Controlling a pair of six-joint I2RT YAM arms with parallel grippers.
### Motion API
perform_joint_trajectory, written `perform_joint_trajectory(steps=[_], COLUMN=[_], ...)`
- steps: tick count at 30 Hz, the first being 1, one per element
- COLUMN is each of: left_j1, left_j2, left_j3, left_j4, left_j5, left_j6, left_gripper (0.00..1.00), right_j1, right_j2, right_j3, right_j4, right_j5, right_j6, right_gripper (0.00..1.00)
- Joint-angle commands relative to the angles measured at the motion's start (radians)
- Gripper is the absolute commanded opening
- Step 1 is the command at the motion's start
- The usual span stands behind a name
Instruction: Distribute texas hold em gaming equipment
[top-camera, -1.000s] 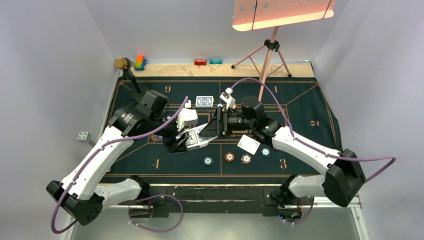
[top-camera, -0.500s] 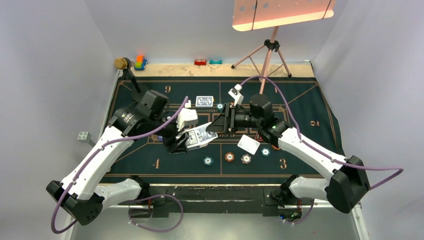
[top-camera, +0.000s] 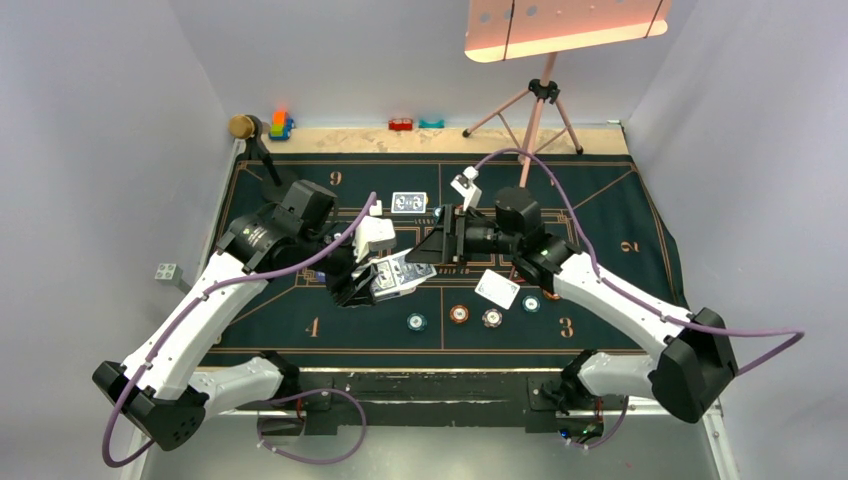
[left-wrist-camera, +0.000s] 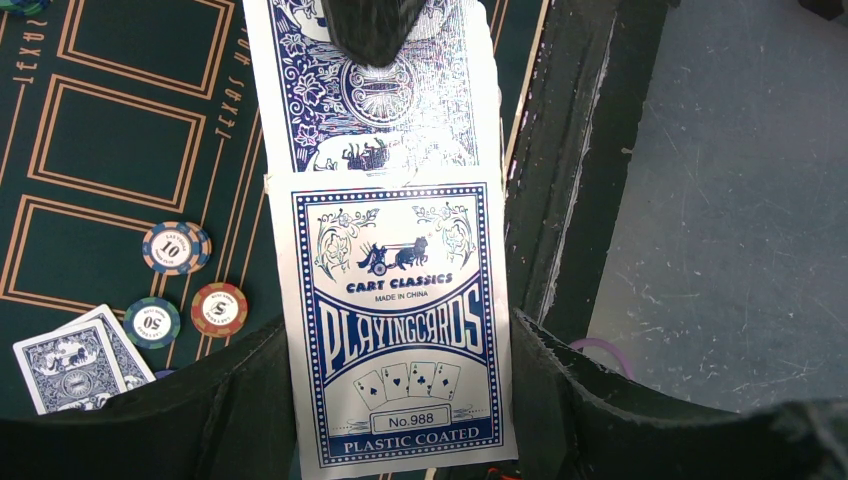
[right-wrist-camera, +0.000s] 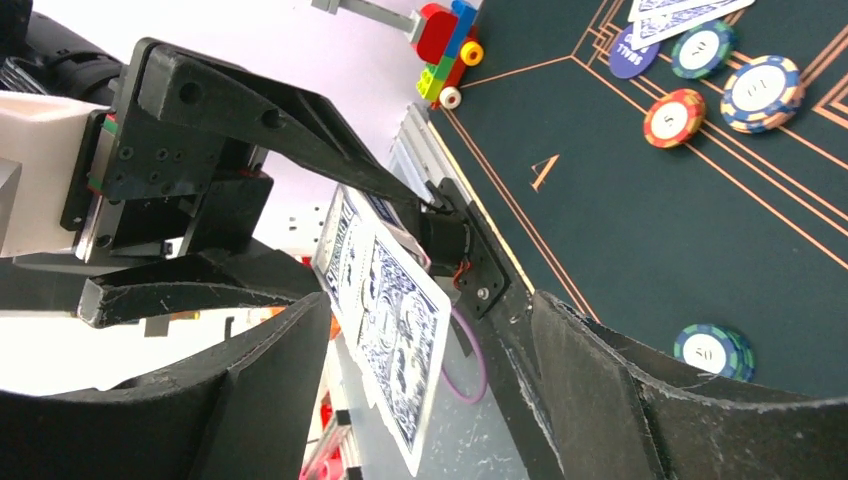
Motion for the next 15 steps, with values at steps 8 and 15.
perform_joint_trajectory(steps=[8,15], left_j1=[0.008,0.008], left_j2=[-0.015,-0.018], left_j3=[0.042,0.046], left_j4=[0.024,0.023], left_j5=[0.041,0.044], left_j6=[-0.024,-0.027], left_gripper=[0.0,0.0], right_j1=[0.048,0.031], right_j2=[0.05,0.016], right_j3=[0.017,0.003], right_j4=[0.04,-0.001], right_j5=[-0.005,0.011], right_j6=[-0.012,-0.027], right_gripper=[0.66,0.59])
